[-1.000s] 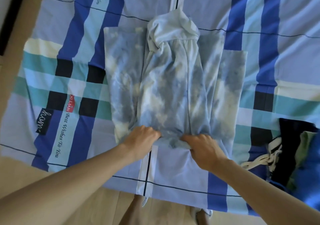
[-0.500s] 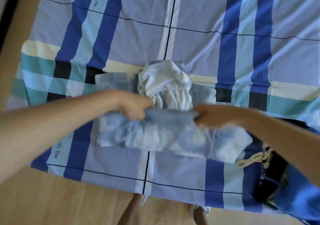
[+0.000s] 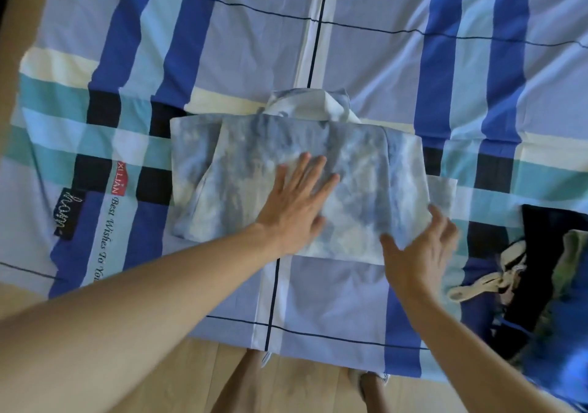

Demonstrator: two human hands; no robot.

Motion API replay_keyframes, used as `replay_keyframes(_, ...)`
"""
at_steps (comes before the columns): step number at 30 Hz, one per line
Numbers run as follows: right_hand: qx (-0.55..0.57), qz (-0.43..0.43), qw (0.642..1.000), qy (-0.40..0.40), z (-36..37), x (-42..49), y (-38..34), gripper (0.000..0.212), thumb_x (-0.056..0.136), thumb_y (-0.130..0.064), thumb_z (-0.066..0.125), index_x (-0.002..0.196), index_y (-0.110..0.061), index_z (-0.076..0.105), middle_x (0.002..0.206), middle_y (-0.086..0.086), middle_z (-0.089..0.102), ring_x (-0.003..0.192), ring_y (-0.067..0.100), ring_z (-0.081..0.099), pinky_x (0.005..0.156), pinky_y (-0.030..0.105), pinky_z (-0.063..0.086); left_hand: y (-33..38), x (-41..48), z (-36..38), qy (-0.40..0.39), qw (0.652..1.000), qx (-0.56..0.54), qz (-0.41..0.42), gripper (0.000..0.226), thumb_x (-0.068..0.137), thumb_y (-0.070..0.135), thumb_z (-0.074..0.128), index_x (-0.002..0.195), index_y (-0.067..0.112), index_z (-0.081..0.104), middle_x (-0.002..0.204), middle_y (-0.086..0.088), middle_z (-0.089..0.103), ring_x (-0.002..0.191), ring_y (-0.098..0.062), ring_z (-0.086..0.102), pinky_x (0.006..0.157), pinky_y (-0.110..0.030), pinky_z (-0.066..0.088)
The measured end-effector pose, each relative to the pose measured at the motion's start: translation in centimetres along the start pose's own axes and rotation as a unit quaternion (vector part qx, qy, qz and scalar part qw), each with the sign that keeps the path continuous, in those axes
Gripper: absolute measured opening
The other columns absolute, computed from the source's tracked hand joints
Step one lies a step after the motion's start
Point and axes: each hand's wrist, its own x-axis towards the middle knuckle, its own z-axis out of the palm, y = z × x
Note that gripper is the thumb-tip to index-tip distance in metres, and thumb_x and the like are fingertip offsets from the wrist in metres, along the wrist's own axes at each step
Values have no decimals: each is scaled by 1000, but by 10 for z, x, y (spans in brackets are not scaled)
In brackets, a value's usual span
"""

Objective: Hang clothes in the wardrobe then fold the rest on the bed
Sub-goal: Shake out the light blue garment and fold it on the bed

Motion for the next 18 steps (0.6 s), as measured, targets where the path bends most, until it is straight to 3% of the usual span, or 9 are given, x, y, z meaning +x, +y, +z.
replay_keyframes(3, 92, 217, 972, 27, -2, -2, 21, 104, 75, -33, 85, 154, -16, 21, 152, 19, 24, 140, 39, 26, 111, 50, 29, 4, 13, 16, -36, 999, -24, -34, 82, 99, 57, 38, 160, 27, -8, 167, -7, -21, 151, -32, -26, 120, -66, -2)
replay_keyframes(5, 118, 267, 956, -3, -7, 12, 20, 108, 76, -43, 83, 157, -20, 16, 158, 17, 20, 144, 36, 24, 110, 50, 30, 4, 21, 19, -50, 997, -22, -48, 83, 99, 61, 34, 159, 27, -12, 166, -6, -24, 150, -31, -29, 118, -68, -4)
replay_keyframes(8, 128, 226, 965, -44, -11, 36, 10, 103, 74, -46, 84, 154, -23, 24, 154, 12, 32, 136, 35, 40, 101, 43, 38, 7, 22, 19, -51, 997, -7, -48, 86, 99, 60, 37, 159, 25, -13, 166, -7, -24, 150, -32, -29, 118, -68, -4)
replay_keyframes(12, 161, 178, 959, -152, -15, 56, -9, 70, 71, -24, 89, 129, -18, 50, 117, 3, 65, 104, 24, 63, 89, 42, 53, 7, 2, 25, 53, 999, 9, -4, 84, 98, 46, 47, 161, 20, -1, 167, -12, -17, 153, -35, -19, 120, -66, 6)
replay_keyframes(15, 143, 193, 947, -214, -19, 63, -29, 51, 76, -14, 84, 117, -15, 54, 98, 1, 63, 88, 22, 61, 74, 35, 48, 14, -11, 35, 60, 998, -17, 12, 79, 99, 41, 45, 161, 24, 0, 168, -11, -17, 153, -34, -21, 120, -67, 9)
replay_keyframes(18, 136, 187, 944, -237, -26, 61, -55, 34, 77, -16, 78, 105, -9, 59, 91, 10, 65, 79, 25, 63, 66, 34, 51, 19, -19, 36, 27, 993, -112, -9, 72, 101, 50, 39, 161, 29, 6, 168, -5, -18, 153, -27, -25, 120, -66, 3)
